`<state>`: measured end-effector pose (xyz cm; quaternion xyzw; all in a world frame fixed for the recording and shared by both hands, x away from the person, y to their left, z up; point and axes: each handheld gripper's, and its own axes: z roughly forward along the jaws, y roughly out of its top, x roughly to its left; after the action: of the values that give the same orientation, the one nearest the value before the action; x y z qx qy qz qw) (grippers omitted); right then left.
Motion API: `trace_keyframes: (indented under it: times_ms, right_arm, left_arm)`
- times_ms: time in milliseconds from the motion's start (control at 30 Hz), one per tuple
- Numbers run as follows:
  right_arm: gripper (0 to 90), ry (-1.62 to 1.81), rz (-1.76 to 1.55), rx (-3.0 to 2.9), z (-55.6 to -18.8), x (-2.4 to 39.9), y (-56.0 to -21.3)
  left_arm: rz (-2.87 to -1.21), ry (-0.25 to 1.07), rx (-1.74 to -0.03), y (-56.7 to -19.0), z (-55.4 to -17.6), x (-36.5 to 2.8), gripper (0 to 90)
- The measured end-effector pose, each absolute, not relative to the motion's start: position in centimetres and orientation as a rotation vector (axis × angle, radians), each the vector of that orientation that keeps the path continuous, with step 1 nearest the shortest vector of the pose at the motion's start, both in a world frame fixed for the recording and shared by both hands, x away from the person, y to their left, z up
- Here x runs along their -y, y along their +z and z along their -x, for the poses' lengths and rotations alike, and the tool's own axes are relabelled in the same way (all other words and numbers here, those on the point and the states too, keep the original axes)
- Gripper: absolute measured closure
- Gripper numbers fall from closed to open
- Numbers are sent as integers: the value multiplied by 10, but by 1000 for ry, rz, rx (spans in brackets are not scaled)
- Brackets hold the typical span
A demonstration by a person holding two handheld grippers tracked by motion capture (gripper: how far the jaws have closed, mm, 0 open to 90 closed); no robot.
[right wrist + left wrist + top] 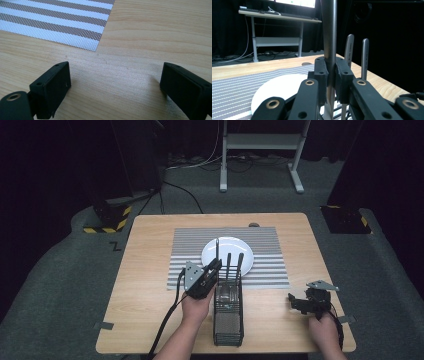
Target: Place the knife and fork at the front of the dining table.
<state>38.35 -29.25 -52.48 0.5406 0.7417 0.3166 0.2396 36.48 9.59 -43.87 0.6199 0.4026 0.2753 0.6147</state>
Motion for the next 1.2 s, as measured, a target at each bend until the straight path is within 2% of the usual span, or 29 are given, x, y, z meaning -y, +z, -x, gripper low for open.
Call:
trace_keyframes:
  times_ms: [400,1200]
  right_arm:
    - [93,867,-1479,-2031,-384,293,-525]
    - [93,867,-1479,-2031,-384,293,-525]
  left_arm:
    - [-1374,642,-875,-421,-357,-97,814]
    - [-1276,702,-726,-361,-337,-108,816]
